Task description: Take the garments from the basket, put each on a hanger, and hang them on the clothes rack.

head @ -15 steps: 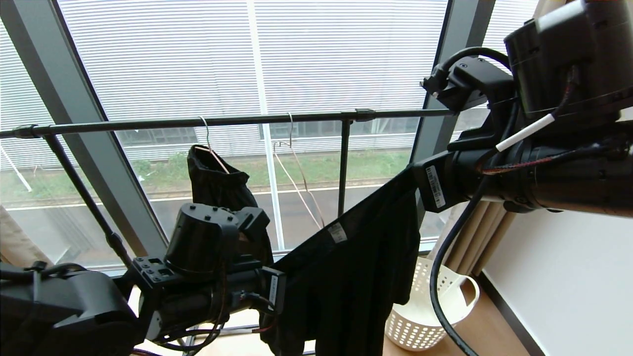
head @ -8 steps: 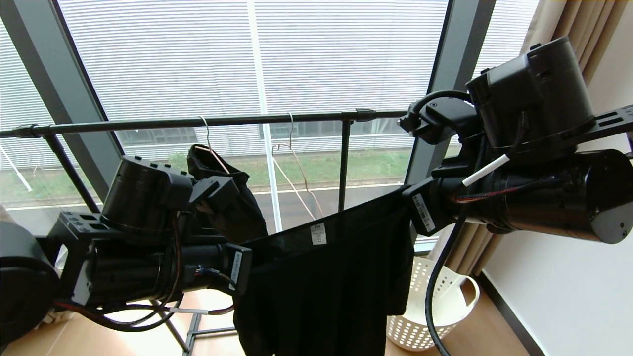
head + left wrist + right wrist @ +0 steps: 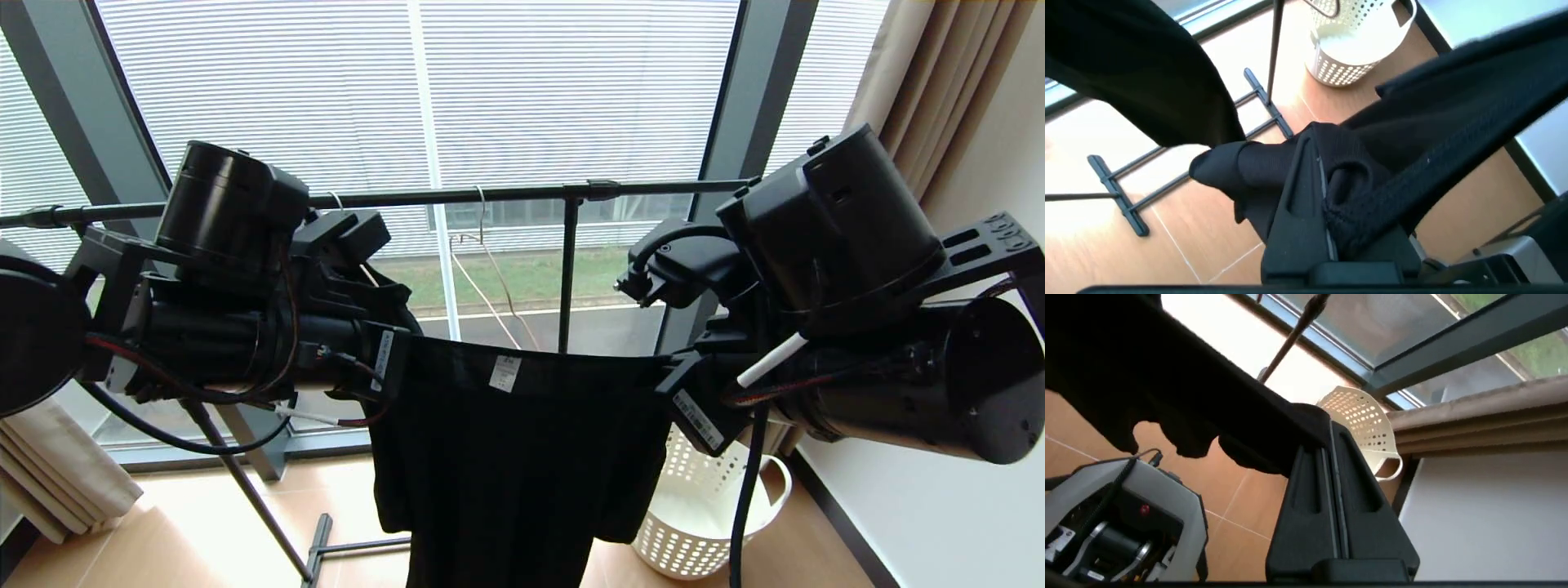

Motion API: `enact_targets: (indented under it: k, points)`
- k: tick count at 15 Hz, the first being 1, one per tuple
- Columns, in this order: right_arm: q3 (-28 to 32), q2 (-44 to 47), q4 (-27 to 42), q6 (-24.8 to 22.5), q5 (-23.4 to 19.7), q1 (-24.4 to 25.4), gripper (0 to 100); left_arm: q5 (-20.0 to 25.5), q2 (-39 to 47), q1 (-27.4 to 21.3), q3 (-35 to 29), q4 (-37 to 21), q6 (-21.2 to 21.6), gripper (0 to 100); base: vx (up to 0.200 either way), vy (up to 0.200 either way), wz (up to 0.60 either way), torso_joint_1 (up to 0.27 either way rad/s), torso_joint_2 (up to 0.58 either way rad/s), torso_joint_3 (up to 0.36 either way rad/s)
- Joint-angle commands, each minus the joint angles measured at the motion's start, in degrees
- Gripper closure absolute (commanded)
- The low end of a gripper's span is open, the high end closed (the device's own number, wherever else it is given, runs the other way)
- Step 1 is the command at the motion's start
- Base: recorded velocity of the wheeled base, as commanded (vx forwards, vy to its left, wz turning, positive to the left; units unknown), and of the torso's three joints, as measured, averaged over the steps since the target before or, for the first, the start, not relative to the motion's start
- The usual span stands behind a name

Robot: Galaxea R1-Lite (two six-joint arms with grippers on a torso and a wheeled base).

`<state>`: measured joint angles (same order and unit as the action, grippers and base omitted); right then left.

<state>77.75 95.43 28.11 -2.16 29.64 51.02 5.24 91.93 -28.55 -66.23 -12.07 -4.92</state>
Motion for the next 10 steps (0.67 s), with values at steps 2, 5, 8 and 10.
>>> enact_targets:
  k: [2,5,8,10]
  points:
    - [0.1,-0.8,2.8,0.1,-5.0,5.6,100,0.1,7.0,1.0,-8.8,-0.1,1.1,100,0.0,0.0,0.0,0.0,0.0,0.0]
    - [1.1,0.9,2.8,1.4,-7.2,10.3,100,0.1,11.1,-0.5,-15.0,-0.9,1.4,100,0.0,0.0,0.0,0.0,0.0,0.0]
    - [2.2,3.6,2.3,8.7,-11.4,15.3,100,0.0,14.3,-3.1,-21.2,-3.3,1.4,100,0.0,0.0,0.0,0.0,0.0,0.0]
    - [5.8,6.2,2.1,16.9,-11.7,17.4,100,0.0,14.9,-4.2,-23.9,-5.1,1.4,100,0.0,0.0,0.0,0.0,0.0,0.0]
